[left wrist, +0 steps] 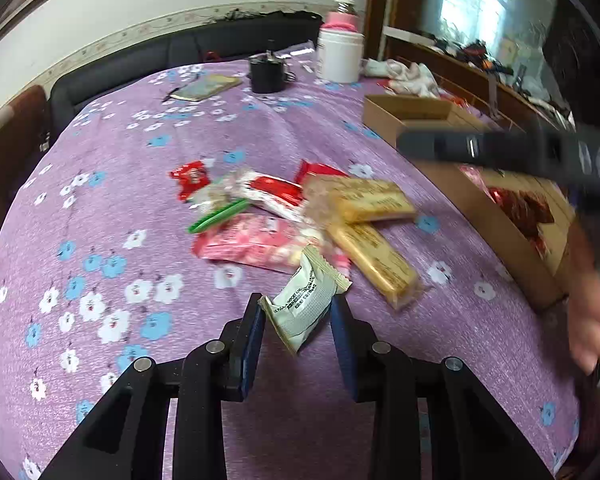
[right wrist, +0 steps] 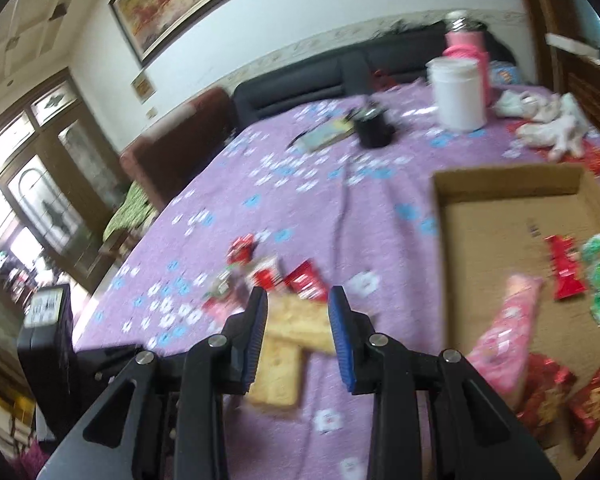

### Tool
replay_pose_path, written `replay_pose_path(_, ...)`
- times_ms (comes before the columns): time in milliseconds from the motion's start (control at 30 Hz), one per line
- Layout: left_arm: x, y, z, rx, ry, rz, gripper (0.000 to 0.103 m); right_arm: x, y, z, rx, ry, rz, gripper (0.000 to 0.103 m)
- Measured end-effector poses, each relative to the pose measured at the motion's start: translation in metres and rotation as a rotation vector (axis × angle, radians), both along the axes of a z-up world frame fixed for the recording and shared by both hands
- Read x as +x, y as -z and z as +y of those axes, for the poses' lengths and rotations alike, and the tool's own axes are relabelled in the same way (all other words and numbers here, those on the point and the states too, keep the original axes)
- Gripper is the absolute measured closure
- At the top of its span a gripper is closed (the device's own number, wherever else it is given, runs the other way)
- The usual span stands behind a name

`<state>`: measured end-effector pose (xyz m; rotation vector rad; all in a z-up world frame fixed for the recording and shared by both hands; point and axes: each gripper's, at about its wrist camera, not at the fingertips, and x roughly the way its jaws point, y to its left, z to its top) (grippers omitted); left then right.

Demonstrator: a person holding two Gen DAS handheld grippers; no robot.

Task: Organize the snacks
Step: 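Grasp the white packet with the left gripper while the right grasps a yellow cake bar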

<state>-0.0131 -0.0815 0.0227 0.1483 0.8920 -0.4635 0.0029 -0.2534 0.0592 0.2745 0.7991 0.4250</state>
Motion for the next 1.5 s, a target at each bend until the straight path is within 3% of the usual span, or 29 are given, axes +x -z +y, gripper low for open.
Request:
replay_pose_path(267, 0.014, -0.016, 0.046, -0.154, -0.141, -0.024, 0.069, 0.002, 0.025, 0.034, -0.119, -0.084, 0.116, 0.069)
replay_pose_path(500, 0.013, -0.019, 0.048, -0.171, -0.156, -0.031, 0.069, 0.006, 0.044, 0.043, -0.196, -0.09, 0.162, 0.062)
replay_pose_path(700, 0.011, -0.019, 0.046, -0.161, -0.152, -0.037, 0.069, 0.002, 0.046, 0.049, -0.244, -0.092, 0.112, 0.062)
replay_pose_path(833, 0.012, -0.019, 0.046, -0.159, -0.158, -0.038, 0.069, -0.003, 0.046, 0.059, -0.305, -0.138, 0.071, 0.071)
replay_pose_path(933, 0.013, -0.019, 0.047, -0.161, -0.167, -0.043, 0.069, -0.008, 0.043, 0.066, -0.282, -0.188, 0.056, 0.071)
replay_pose_path(1100, 0.014, -0.021, 0.051, -0.179, -0.184, -0.053, 0.068, -0.022, 0.019, 0.066, -0.198, -0.229, -0.053, 0.071)
replay_pose_path(1300, 0.011, -0.023, 0.05, -0.154, -0.204, -0.088, 0.068, -0.02, 0.005, 0.05, -0.124, -0.162, -0.105, 0.071)
replay_pose_path(1500, 0.007, -0.025, 0.046, -0.1, -0.228, -0.148, 0.068, -0.019, 0.002, 0.047, -0.123, -0.128, -0.12, 0.071)
